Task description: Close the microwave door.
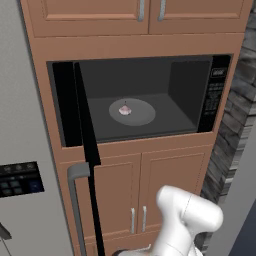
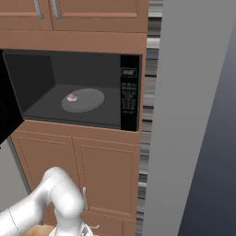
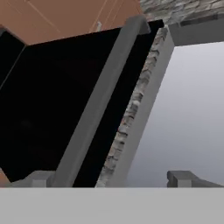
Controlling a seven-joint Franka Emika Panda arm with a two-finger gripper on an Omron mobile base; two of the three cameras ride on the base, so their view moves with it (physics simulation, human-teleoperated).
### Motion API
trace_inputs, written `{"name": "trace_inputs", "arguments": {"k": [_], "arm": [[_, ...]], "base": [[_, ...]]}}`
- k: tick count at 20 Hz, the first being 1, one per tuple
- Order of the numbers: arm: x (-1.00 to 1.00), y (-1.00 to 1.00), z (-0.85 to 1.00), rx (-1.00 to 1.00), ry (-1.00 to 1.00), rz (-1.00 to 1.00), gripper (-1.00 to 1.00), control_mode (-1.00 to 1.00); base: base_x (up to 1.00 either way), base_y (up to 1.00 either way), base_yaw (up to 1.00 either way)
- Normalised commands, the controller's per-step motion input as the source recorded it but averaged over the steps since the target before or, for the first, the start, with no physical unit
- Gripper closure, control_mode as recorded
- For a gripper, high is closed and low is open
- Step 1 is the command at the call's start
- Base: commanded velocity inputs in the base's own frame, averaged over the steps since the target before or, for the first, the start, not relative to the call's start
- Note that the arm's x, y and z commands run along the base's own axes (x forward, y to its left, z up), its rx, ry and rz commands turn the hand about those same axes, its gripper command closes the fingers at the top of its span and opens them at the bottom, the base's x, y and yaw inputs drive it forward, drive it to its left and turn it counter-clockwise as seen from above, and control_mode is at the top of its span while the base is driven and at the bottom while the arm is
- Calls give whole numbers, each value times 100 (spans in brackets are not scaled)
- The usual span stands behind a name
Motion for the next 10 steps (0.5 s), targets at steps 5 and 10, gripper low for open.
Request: {"name": "trace_inputs", "arguments": {"k": [5, 10], "arm": [[58, 33, -29, -18, 6, -6, -100, -100], [65, 13, -37, -9, 5, -4, -100, -100]], "base": [[0, 0, 0], [0, 0, 0]]}}
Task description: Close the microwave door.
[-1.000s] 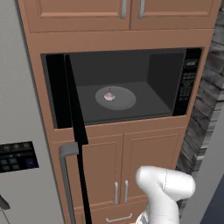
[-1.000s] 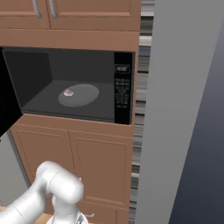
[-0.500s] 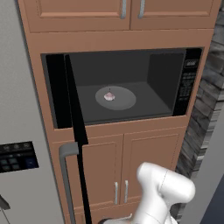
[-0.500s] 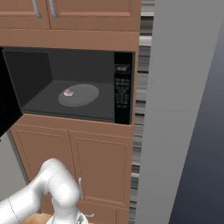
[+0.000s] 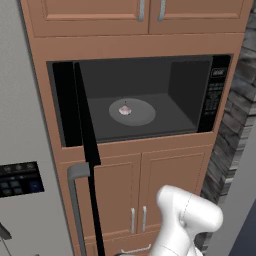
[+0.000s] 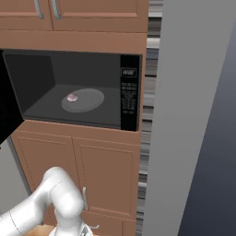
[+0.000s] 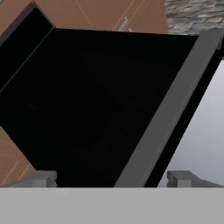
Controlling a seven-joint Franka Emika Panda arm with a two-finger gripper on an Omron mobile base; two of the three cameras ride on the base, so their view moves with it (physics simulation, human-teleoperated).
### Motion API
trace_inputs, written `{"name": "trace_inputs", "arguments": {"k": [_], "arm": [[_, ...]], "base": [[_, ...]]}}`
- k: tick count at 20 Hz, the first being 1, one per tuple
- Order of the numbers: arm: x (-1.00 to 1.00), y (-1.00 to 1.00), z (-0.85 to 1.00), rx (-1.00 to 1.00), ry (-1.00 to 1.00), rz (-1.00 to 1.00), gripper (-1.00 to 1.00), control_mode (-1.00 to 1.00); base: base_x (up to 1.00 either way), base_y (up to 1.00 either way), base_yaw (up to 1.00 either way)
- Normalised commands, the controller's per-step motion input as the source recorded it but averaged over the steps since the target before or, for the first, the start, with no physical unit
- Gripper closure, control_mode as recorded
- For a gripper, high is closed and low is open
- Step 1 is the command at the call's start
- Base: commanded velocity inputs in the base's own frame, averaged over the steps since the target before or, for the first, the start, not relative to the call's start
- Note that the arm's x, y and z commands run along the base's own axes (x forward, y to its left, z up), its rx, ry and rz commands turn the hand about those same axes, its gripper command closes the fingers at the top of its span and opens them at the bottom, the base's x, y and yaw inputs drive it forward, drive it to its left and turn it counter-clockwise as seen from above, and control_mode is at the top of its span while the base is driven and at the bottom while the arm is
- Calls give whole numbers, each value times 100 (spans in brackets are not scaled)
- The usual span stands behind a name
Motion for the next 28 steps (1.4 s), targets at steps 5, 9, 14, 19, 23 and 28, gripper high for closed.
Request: {"name": "trace_inputs", "arguments": {"k": [5, 9, 14, 19, 23, 28], "arm": [[77, 0, -32, 0, 2, 0, -100, -100], [39, -24, -19, 0, -1, -1, -100, -100], [2, -52, 0, -1, -6, -3, -100, -100], [4, -88, 0, 0, -2, 0, -100, -100], [3, -94, 0, 0, 0, 0, -100, -100], [1, -83, 1, 0, -5, 0, -100, -100]], "base": [[0, 0, 0], [0, 0, 0], [0, 0, 0], [0, 0, 0], [0, 0, 0], [0, 0, 0]]}}
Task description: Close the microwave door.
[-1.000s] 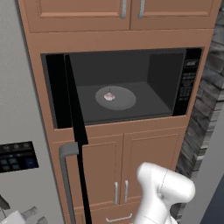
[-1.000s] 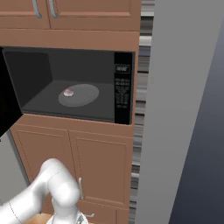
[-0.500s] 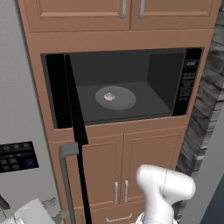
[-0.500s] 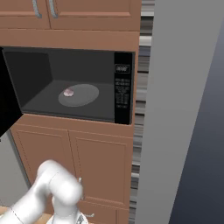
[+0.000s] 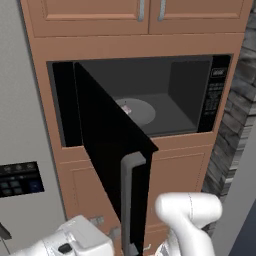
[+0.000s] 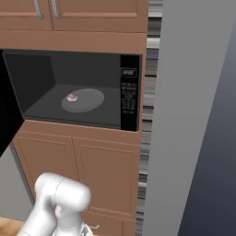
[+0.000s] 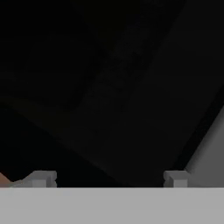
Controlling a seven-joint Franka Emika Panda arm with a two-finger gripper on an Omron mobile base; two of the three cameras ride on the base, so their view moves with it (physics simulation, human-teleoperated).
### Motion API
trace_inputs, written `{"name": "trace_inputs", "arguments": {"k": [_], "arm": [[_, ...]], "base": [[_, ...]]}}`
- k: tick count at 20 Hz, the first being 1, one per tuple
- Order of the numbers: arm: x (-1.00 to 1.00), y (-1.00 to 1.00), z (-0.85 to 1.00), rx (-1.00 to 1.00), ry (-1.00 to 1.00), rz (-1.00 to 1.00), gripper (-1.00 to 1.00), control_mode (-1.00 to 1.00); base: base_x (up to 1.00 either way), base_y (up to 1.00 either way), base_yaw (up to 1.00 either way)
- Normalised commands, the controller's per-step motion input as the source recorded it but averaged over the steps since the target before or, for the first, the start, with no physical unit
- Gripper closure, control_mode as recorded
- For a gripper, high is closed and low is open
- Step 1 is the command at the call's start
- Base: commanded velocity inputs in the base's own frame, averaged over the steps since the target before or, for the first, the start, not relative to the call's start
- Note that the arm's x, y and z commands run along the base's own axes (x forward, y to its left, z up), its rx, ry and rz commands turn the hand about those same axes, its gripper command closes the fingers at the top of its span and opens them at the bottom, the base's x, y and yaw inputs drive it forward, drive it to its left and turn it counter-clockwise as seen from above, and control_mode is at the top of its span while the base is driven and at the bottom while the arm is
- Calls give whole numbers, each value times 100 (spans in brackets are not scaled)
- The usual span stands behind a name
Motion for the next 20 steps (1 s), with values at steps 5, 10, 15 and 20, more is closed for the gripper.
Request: {"name": "trace_inputs", "arguments": {"k": [5, 10, 15, 20], "arm": [[11, -80, 10, 0, -11, 0, -100, -100], [22, -80, 17, 0, -14, 0, -100, -100], [39, -78, 8, 0, -9, 0, -100, -100], [52, -71, 0, 0, -5, 1, -100, -100]], "base": [[0, 0, 0], [0, 0, 0], [0, 0, 0], [0, 0, 0]]}}
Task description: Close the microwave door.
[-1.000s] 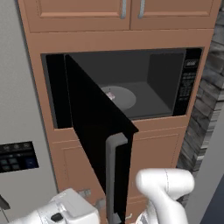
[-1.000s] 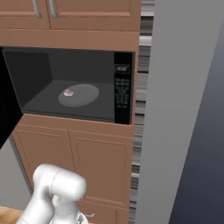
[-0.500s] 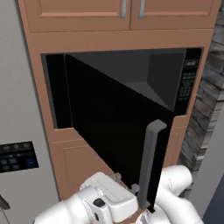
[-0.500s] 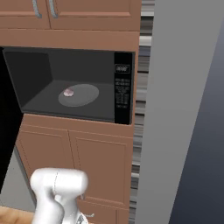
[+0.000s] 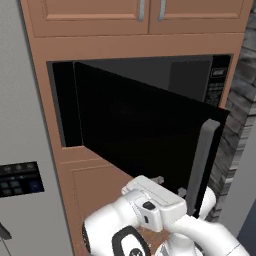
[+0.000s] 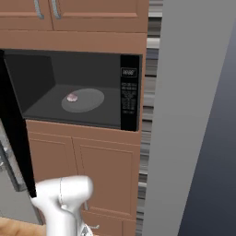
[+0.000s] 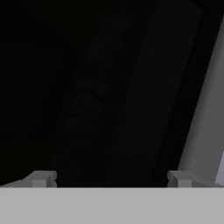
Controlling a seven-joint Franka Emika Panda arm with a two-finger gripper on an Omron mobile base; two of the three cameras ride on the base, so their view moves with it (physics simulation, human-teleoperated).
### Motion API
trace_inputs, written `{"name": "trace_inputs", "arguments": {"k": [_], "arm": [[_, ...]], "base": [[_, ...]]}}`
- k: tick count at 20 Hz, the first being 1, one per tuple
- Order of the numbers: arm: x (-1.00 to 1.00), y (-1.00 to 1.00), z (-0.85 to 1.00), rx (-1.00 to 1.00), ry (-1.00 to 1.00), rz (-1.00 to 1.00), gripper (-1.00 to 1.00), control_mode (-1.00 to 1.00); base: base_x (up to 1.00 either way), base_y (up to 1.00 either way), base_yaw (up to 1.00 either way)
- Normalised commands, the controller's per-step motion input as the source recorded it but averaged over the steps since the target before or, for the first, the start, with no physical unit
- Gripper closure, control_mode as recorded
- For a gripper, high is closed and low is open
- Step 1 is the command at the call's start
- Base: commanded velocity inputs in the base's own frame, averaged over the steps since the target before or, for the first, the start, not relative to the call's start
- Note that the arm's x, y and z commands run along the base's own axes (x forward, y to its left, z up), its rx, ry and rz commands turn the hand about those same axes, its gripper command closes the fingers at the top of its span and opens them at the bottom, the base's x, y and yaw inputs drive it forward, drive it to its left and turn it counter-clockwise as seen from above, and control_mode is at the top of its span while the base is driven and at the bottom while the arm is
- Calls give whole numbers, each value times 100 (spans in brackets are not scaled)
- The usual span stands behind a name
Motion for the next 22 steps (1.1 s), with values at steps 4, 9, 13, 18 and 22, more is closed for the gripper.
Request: {"name": "trace_inputs", "arguments": {"k": [4, 9, 13, 18, 22], "arm": [[53, -59, 0, 0, 0, 6, -100, -100], [52, -53, 5, 0, 0, 9, -100, -100], [61, -55, 2, 0, 0, 11, -100, -100], [63, -54, 2, 0, 0, 11, -100, -100], [58, -45, 1, 0, 0, 11, -100, -100]], "base": [[0, 0, 0], [0, 0, 0], [0, 0, 0], [0, 0, 0], [0, 0, 0]]}}
